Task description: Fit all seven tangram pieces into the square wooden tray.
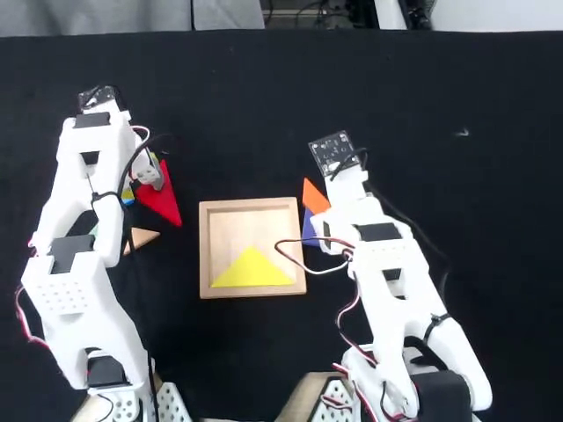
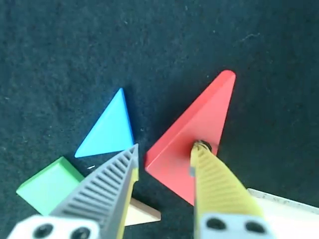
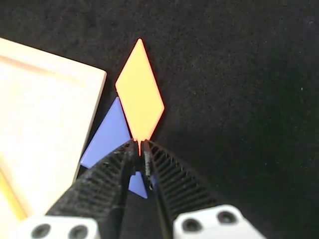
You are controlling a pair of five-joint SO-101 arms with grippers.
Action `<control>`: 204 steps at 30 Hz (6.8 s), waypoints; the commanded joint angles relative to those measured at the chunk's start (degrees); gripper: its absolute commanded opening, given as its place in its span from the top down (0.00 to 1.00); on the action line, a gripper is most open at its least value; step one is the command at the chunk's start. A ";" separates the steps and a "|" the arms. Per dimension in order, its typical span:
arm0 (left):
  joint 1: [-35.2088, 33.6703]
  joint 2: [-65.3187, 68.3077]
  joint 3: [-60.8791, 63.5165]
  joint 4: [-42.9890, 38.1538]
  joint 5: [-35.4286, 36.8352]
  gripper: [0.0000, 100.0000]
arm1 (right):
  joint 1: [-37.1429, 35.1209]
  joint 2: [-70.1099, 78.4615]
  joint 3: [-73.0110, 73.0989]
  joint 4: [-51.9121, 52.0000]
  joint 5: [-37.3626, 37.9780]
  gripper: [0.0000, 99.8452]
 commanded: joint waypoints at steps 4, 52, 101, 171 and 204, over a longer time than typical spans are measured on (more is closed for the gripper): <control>6.64 -5.45 1.98 1.32 -2.37 0.86 | -0.97 -2.15 -0.22 -0.53 0.53 0.99; 27.82 -13.19 4.09 -1.32 -2.90 0.85 | -0.79 -2.07 -0.22 -0.79 0.62 0.99; 33.80 -35.52 31.25 -5.80 -5.71 0.97 | 4.57 -1.98 3.82 4.57 0.18 0.99; 33.98 -42.81 38.55 -10.02 -1.14 0.83 | 3.08 3.82 0.13 10.81 3.34 0.99; 31.34 -57.41 46.46 -14.59 -4.13 0.83 | 2.90 3.82 0.22 11.25 3.34 0.99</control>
